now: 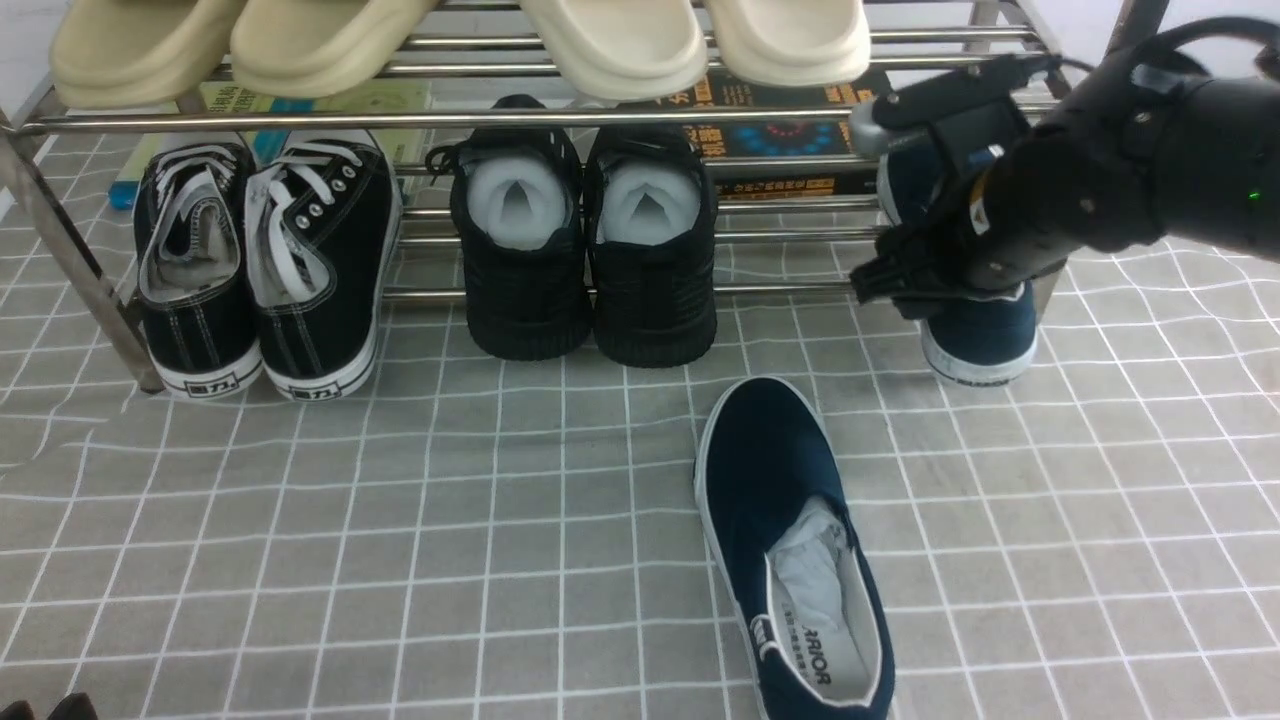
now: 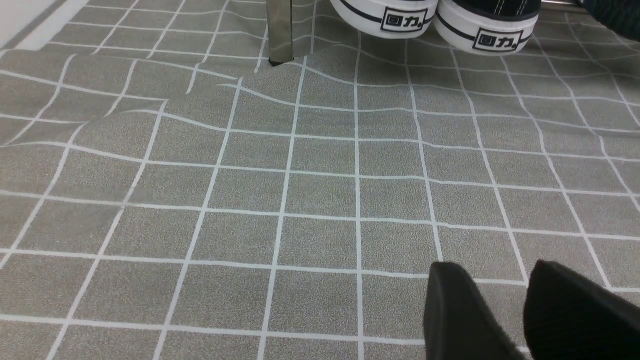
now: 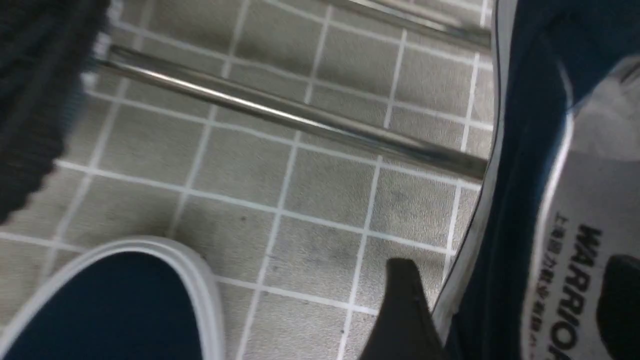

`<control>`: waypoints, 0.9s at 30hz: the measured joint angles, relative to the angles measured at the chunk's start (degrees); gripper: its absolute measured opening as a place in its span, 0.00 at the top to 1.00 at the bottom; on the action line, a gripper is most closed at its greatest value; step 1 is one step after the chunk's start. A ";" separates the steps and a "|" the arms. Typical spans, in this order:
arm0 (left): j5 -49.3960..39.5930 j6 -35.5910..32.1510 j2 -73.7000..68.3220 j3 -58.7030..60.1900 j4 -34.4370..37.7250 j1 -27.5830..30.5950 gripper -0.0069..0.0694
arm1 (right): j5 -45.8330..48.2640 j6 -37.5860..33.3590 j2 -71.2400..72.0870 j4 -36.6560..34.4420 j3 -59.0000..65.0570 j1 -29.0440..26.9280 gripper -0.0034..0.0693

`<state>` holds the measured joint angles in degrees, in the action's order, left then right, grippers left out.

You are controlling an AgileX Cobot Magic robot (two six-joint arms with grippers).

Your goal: Take the shoes off the shelf with your hand from the grey coffee tablecloth.

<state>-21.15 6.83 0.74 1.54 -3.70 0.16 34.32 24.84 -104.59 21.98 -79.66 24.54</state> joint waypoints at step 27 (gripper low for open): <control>0.00 0.00 0.00 0.00 -0.05 0.00 0.59 | 7.20 -1.92 24.51 -12.62 29.70 16.27 0.92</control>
<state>-21.15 6.83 0.74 1.54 -3.75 0.16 41.52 22.92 -80.08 9.36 -49.96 40.81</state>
